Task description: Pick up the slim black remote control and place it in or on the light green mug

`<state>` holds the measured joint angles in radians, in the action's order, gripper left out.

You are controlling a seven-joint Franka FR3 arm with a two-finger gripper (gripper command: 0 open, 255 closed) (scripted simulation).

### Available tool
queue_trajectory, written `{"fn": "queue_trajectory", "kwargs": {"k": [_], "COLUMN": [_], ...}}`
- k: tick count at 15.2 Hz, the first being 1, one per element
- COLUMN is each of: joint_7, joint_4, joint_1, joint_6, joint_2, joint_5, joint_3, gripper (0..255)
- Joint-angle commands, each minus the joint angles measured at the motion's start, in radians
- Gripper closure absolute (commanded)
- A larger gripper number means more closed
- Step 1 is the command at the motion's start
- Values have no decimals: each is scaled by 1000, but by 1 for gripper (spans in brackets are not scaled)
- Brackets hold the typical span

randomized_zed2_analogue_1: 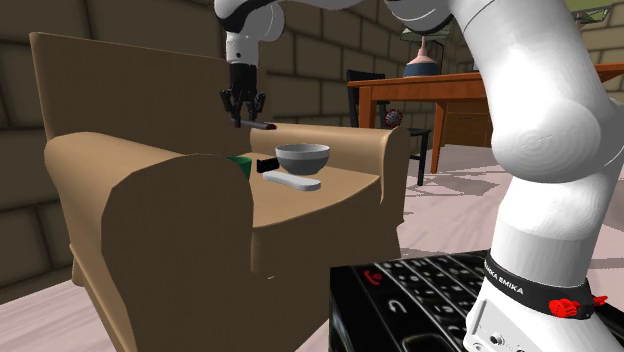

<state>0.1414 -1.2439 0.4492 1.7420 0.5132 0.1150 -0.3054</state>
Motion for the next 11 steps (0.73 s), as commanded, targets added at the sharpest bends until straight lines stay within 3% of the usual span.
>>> {"fn": "queue_trajectory", "kwargs": {"k": [1,11], "joint_7": [15,167], "joint_4": [-45,-425], "joint_1": [4,65], "joint_6": [11,156], "joint_2": [-35,-279], "joint_5": [-6,-59], "joint_3": [-7,-75], "gripper": [255,255]}}
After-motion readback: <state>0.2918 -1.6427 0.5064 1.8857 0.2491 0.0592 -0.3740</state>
